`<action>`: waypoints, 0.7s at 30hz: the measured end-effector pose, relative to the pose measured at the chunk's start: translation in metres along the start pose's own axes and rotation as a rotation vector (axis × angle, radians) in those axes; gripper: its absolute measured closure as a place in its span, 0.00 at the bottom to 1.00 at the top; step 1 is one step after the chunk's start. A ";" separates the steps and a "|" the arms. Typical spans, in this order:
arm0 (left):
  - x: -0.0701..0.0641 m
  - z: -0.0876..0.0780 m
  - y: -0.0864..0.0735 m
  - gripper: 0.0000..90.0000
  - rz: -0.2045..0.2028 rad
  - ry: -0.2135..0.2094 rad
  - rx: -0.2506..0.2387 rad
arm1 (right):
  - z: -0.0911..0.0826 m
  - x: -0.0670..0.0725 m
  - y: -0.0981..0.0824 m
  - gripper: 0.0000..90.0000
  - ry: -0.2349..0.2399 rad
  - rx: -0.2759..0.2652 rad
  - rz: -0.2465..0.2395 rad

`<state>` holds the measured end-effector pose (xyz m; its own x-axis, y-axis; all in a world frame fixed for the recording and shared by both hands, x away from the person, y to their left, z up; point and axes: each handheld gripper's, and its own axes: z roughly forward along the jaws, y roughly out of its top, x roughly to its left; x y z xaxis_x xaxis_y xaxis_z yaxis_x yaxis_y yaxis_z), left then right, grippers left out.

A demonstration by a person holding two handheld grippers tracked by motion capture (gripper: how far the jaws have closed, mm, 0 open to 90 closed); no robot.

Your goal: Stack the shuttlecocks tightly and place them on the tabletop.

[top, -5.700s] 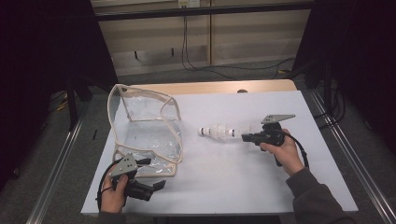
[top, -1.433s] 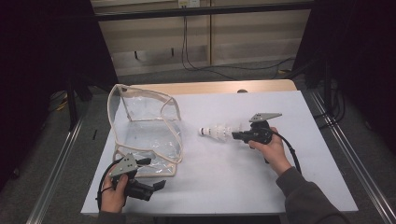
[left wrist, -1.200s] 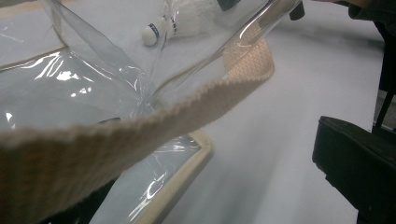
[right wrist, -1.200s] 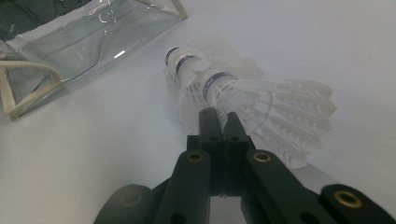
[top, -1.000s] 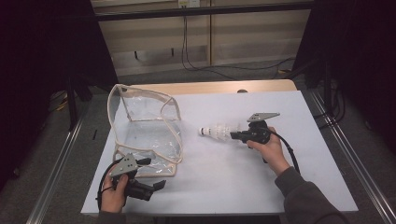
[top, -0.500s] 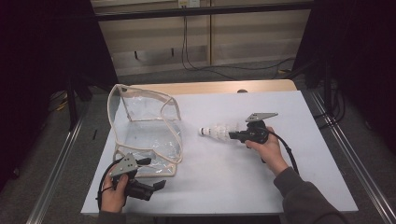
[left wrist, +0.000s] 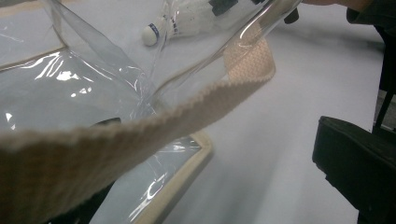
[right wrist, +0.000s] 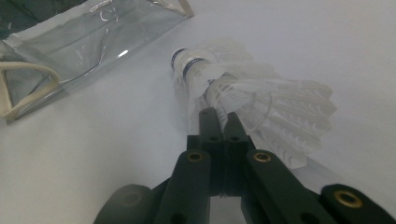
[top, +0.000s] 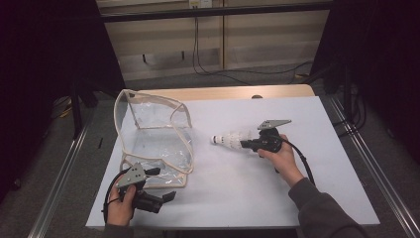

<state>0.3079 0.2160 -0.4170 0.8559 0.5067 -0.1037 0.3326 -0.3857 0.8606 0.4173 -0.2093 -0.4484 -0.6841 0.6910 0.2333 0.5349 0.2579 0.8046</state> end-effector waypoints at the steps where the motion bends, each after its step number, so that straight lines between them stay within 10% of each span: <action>1: 0.000 0.000 0.000 0.03 -0.002 -0.001 -0.002 | 0.000 0.000 0.000 1.00 0.001 0.001 0.000; 21: 0.000 0.000 0.000 0.03 -0.002 0.000 -0.003 | 0.005 0.003 0.000 1.00 -0.002 0.006 -0.005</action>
<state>0.3081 0.2158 -0.4174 0.8554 0.5071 -0.1055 0.3332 -0.3827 0.8617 0.4178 -0.2035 -0.4501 -0.6857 0.6911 0.2285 0.5345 0.2649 0.8026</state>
